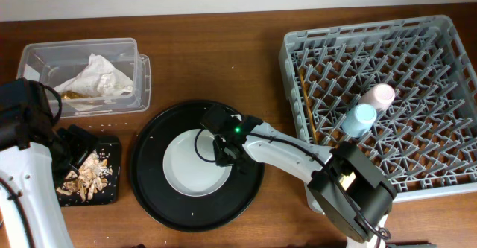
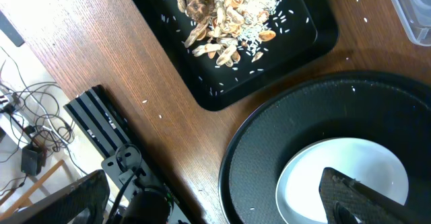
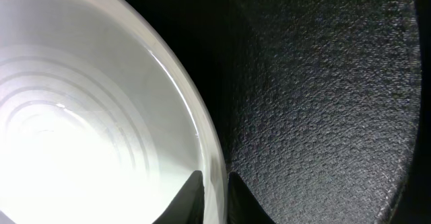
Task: Sort waste into correct bins and load items into the dishwasher rack
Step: 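Grasp the white plate and lift it toward the rack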
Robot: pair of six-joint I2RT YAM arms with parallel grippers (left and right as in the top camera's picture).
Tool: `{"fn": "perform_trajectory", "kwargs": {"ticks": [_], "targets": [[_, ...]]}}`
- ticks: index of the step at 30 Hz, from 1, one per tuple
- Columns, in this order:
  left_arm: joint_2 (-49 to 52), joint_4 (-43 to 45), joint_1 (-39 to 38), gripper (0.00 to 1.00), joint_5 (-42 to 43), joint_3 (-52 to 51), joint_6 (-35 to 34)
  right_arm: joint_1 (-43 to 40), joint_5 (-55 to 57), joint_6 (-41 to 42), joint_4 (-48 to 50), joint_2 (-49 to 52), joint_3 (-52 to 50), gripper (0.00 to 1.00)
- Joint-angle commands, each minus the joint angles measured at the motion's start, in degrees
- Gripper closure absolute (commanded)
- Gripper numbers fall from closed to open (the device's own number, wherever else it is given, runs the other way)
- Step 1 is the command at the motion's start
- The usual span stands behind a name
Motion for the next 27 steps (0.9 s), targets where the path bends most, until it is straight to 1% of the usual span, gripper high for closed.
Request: {"fn": "perform_trajectory", "kwargs": {"ticks": [1,5,7,9,11,14,18,19,22,24,27], "targets": [[-0.55,-0.07,0.35,0.01,0.2,0.57,-0.79,0.33,1.11,0.52,0.74,0.9,-0.92,0.85],[-0.55,-0.07,0.35,0.01,0.2,0.57,-0.79,0.24,3.34,2.4,2.05,0.9,-3.15,0.87],[-0.55,-0.07,0.35,0.01,0.2,0.57,-0.79,0.22,3.3,2.4,1.95,0.72,-2.95,0.95],[-0.55,-0.07,0.35,0.01,0.2,0.57,-0.79,0.22,3.3,2.38,0.98,0.31,-2.16,0.96],[-0.55,-0.07,0.35,0.01,0.2,0.57,-0.79,0.22,3.34,2.05,-1.42,-0.7,-0.26,0.96],[-0.55,-0.07,0.35,0.01,0.2,0.57,-0.79,-0.24,5.18,1.68,-7.89,-3.89,5.01,0.96],[-0.55,-0.07,0.35,0.01,0.2,0.57,-0.79,-3.45,16.22,1.68,-21.62,-9.4,14.53,0.96],[-0.55,-0.07,0.35,0.01,0.2,0.57,-0.79,-5.11,21.16,1.6,-26.51,-11.08,18.01,0.96],[-0.55,-0.07,0.35,0.01,0.2,0.57,-0.79,-10.21,31.76,1.53,-35.89,-14.16,25.88,0.96],[-0.55,-0.07,0.35,0.01,0.2,0.57,-0.79,-14.23,36.06,1.51,-38.38,-15.63,29.38,0.96],[-0.55,-0.07,0.35,0.01,0.2,0.57,-0.79,-19.67,41.88,1.53,-37.79,-16.5,30.32,0.96]]}}
